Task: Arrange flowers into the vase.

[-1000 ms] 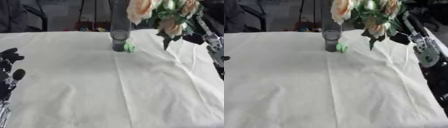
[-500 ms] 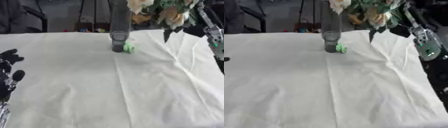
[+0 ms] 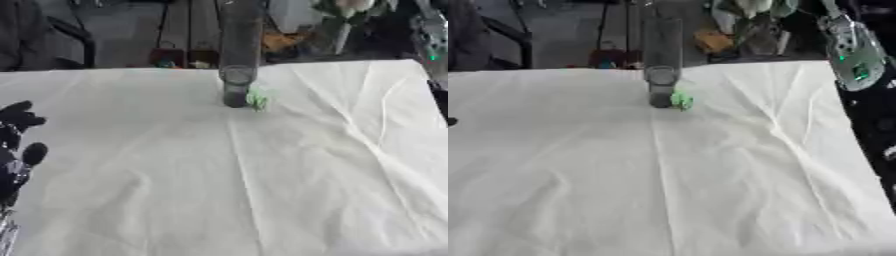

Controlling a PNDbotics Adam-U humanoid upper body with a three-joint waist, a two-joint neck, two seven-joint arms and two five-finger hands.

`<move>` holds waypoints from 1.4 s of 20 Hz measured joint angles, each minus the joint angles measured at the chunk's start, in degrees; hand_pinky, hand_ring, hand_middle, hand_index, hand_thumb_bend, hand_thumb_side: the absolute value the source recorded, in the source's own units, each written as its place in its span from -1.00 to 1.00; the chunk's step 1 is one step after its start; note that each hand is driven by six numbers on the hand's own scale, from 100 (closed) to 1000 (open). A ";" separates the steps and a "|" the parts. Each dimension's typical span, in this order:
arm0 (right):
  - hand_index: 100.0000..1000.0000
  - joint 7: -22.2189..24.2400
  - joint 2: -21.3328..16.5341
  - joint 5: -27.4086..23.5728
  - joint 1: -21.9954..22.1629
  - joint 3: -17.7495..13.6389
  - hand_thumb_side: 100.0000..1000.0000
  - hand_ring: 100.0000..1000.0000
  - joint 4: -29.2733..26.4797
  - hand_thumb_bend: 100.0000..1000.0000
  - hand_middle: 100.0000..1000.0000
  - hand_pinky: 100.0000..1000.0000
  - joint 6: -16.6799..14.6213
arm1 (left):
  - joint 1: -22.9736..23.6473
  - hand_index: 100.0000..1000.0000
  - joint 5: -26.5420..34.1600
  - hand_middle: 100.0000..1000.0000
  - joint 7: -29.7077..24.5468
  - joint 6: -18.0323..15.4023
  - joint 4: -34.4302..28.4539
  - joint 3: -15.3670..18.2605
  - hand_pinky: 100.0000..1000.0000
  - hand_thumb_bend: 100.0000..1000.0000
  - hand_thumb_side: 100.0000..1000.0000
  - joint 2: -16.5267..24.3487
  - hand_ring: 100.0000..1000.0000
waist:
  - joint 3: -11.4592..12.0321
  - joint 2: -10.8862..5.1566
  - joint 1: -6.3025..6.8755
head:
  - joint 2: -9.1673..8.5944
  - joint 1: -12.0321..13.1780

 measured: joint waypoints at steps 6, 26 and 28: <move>-0.83 -0.69 0.61 -0.09 -4.61 -0.49 -0.36 -1.00 0.39 -1.00 -1.00 -1.00 1.04 | 0.00 0.21 -0.01 0.46 -0.19 0.14 0.01 -0.10 0.80 1.00 -0.09 0.00 0.28 | 0.61 -0.43 -0.23 | -0.23 -0.53; -0.82 -5.79 8.26 -4.87 -12.76 -5.56 -0.13 -1.00 2.47 -1.00 -1.00 -1.00 4.46 | -0.83 0.21 0.08 0.46 -1.17 0.41 0.00 -1.12 0.80 1.00 -0.10 -0.05 0.28 | 6.66 -0.67 0.32 | -2.42 -2.82; -0.81 -6.43 8.74 -6.23 -12.98 -6.29 -0.11 -1.00 1.92 -1.00 -1.00 -1.00 5.14 | -1.13 0.21 0.13 0.46 -1.29 0.44 -0.02 -1.22 0.80 1.00 -0.10 -0.28 0.28 | 7.48 -0.57 0.46 | -2.57 -3.01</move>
